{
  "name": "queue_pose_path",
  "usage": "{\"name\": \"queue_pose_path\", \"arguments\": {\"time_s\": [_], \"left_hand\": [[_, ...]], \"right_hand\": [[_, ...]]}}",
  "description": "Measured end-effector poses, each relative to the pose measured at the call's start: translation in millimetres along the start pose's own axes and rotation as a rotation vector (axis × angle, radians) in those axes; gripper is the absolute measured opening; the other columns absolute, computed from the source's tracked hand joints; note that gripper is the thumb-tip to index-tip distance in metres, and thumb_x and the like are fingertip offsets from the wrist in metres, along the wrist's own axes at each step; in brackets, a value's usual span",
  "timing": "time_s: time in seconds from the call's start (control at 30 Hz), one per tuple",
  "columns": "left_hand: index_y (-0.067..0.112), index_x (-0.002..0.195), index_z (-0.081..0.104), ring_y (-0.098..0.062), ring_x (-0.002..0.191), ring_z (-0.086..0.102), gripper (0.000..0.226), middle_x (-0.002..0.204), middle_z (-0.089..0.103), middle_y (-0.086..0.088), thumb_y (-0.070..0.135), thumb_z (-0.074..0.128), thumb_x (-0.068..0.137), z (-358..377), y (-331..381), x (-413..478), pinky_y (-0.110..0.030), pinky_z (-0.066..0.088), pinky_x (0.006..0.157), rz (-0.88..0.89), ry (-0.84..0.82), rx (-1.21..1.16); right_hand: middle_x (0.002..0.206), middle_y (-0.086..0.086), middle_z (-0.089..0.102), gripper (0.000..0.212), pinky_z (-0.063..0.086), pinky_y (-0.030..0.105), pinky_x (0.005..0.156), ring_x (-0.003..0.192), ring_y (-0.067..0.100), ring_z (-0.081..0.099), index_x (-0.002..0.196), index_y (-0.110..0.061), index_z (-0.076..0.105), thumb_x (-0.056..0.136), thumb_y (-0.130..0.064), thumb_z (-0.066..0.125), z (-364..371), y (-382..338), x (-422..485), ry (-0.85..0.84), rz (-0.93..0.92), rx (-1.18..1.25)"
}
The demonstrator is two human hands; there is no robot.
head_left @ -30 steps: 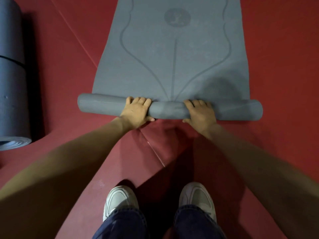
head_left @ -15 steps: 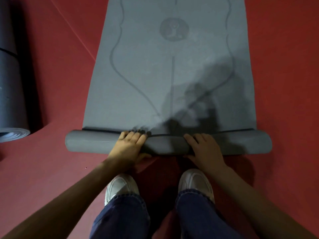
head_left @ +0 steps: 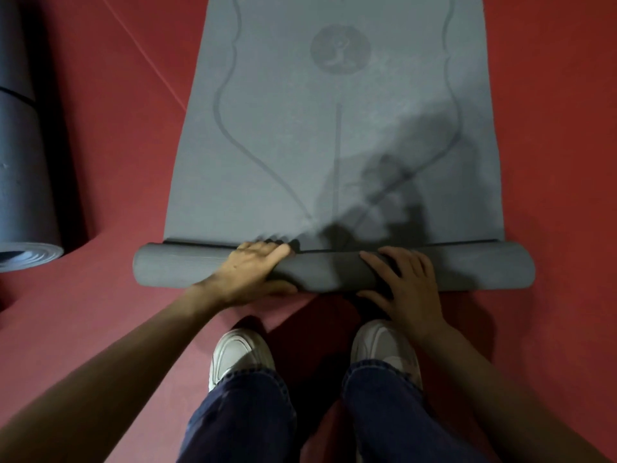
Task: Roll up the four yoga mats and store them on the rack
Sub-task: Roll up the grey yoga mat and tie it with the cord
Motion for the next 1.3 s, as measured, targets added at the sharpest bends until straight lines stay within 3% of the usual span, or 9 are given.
{"name": "queue_pose_path", "arguments": {"time_s": [0.27,0.37,0.53,0.6,0.83,0.93,1.03,1.2,1.3], "left_hand": [[0.024,0.125,0.051,-0.024,0.115,0.049,0.041,0.122,0.061,-0.012,0.05,0.034,0.098,28.8,20.4,-14.2,-0.04,0.033,0.098,-0.04,0.493,0.071],[0.025,0.122,0.057,-0.02,0.115,0.051,0.042,0.122,0.062,-0.008,0.052,0.043,0.093,28.0,15.7,-7.9,-0.037,0.032,0.096,-0.062,0.495,0.008],[0.027,0.119,0.065,-0.011,0.11,0.047,0.063,0.119,0.063,0.001,0.068,0.027,0.091,9.5,2.5,10.7,-0.028,0.026,0.094,-0.095,0.344,-0.083],[0.028,0.12,0.064,-0.009,0.11,0.045,0.068,0.119,0.063,0.003,0.071,0.023,0.088,2.8,-1.6,16.3,-0.024,0.023,0.094,-0.094,0.314,-0.112],[0.022,0.115,0.068,-0.019,0.102,0.056,0.058,0.11,0.066,0.001,0.06,0.029,0.095,-8.7,-2.2,28.8,-0.028,0.034,0.088,-0.109,0.407,-0.027],[0.016,0.118,0.067,-0.028,0.104,0.058,0.04,0.113,0.064,-0.006,0.042,0.046,0.096,3.0,8.6,25.5,-0.039,0.038,0.091,-0.08,0.513,0.01],[0.018,0.126,0.061,-0.023,0.118,0.049,0.05,0.124,0.059,-0.007,0.05,0.05,0.089,11.8,10.6,21.8,-0.04,0.028,0.103,-0.117,0.481,-0.029],[0.022,0.127,0.059,-0.017,0.114,0.048,0.064,0.121,0.06,0.0,0.066,0.036,0.087,-4.9,-0.7,37.6,-0.027,0.024,0.097,-0.142,0.36,-0.067],[0.026,0.13,0.057,-0.019,0.119,0.048,0.07,0.126,0.058,0.004,0.069,0.034,0.079,-17.3,-7.1,49.5,-0.026,0.02,0.101,-0.187,0.275,-0.122]], "right_hand": [[0.129,-0.001,0.05,0.075,0.025,0.033,0.1,0.121,0.022,0.044,0.135,-0.04,0.046,0.069,-0.076,0.052,-22.2,16.2,58.1,-0.438,0.095,0.133],[0.132,-0.001,0.049,0.07,0.026,0.033,0.1,0.123,0.022,0.044,0.139,-0.04,0.042,0.076,-0.068,0.056,-20.9,18.3,63.1,-0.438,0.088,0.069],[0.127,0.009,0.055,0.046,0.028,0.041,0.103,0.121,0.026,0.05,0.133,-0.028,0.053,0.091,-0.048,0.047,-5.9,4.2,34.3,0.032,-0.031,-0.009],[0.133,0.012,0.051,0.049,0.026,0.046,0.106,0.126,0.028,0.044,0.134,-0.028,0.051,0.09,-0.05,0.05,1.7,1.5,28.6,0.081,-0.049,-0.043],[0.114,0.006,0.063,0.073,0.03,0.038,0.09,0.105,0.027,0.06,0.127,-0.031,0.058,0.07,-0.075,0.045,-6.7,15.4,73.9,-0.131,-0.026,-0.024],[0.126,-0.001,0.056,0.08,0.028,0.036,0.096,0.118,0.023,0.05,0.135,-0.041,0.046,0.066,-0.081,0.041,-17.0,24.3,99.6,-0.344,0.015,0.033],[0.134,-0.004,0.048,0.077,0.022,0.035,0.103,0.127,0.02,0.04,0.139,-0.046,0.037,0.07,-0.075,0.054,-19.5,27.3,114.6,-0.503,0.067,0.067],[0.126,0.007,0.058,0.059,0.031,0.039,0.097,0.117,0.026,0.053,0.134,-0.031,0.052,0.084,-0.062,0.043,-8.8,19.3,88.3,-0.056,-0.064,-0.005],[0.14,0.013,0.047,0.057,0.023,0.048,0.108,0.131,0.029,0.039,0.138,-0.029,0.046,0.084,-0.048,0.05,7.8,11.4,66.2,0.037,-0.06,-0.095]]}}
Point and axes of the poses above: each hand's wrist, its own x-axis towards the middle knuckle, its own z-axis out of the palm, y = z × x, the point moved 1 cm from there along x, towards the middle knuckle
